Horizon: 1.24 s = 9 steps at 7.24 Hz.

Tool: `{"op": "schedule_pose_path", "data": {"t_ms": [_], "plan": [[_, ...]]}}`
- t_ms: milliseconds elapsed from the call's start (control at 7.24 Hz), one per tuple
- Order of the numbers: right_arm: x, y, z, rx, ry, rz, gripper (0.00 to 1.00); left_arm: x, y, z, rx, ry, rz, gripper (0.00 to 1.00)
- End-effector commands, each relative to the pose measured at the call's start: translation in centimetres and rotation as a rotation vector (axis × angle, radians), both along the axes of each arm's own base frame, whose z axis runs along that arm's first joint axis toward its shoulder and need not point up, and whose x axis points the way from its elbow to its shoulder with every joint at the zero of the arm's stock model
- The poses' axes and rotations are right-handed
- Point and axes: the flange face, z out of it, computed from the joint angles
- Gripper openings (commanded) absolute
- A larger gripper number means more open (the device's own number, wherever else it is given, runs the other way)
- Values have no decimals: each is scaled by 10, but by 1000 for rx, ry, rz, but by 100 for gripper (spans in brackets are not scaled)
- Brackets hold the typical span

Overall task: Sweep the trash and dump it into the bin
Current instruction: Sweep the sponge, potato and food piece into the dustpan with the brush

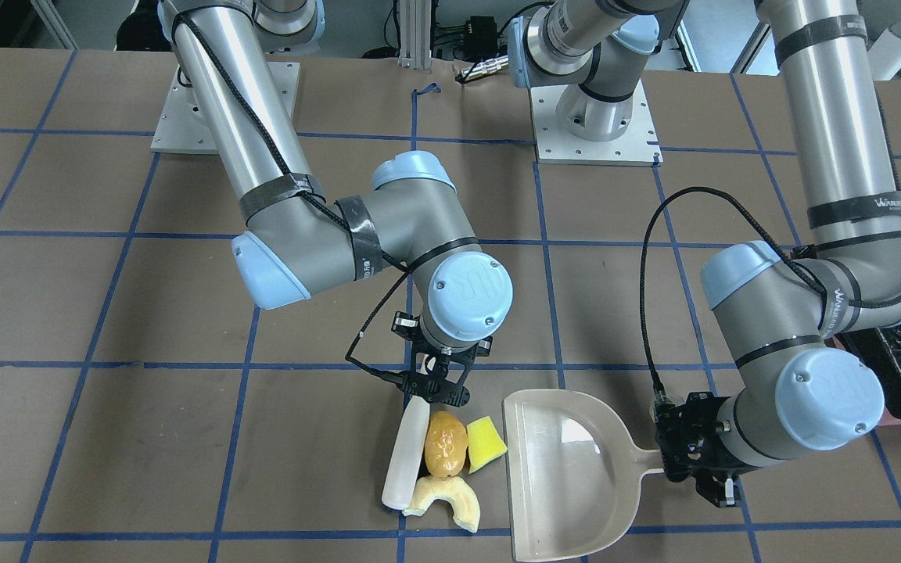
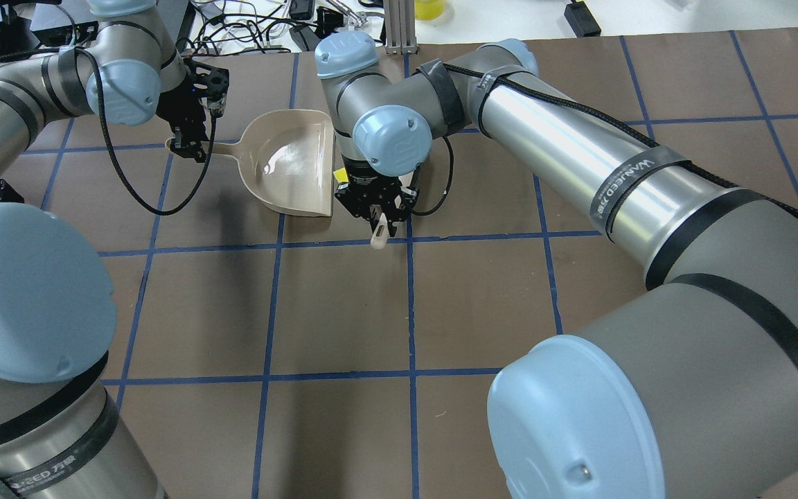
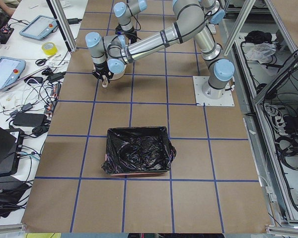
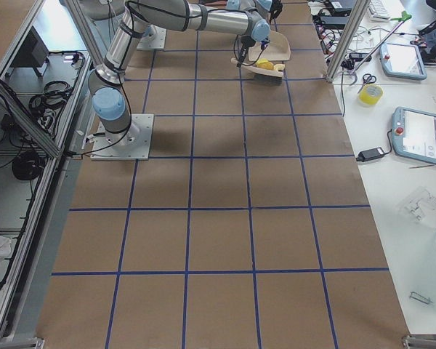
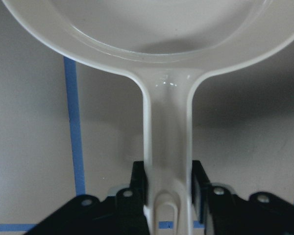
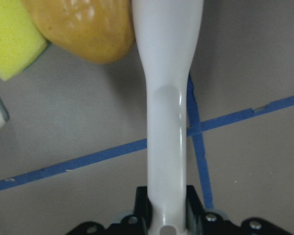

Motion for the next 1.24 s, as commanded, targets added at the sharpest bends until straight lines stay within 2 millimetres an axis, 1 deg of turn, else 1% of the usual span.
{"op": "schedule_pose_path", "data": {"t_ms": [0,138,276,414,552,691,967,1105], "plan": [[22,2,0,-5,-23,13,0,0,0,1,-2,0,0,0],[31,4,6,-8,-46,16,0,-1,0,1,-3,0,0,0],[44,9,14,-11,-75,13,0,-1,0,1,-2,0,-2,0],[60,19,17,-20,-82,36,0,-1,0,1,-1,0,-2,0],[72,28,18,-28,-88,53,0,-1,0,2,-3,0,0,0],[83,32,13,-29,-119,55,0,-1,0,2,-2,0,-2,0],[92,34,10,-35,-156,67,0,-1,2,8,-8,-3,-2,0],[92,34,14,-38,-164,80,0,-1,2,8,-8,-3,-2,0]]}}
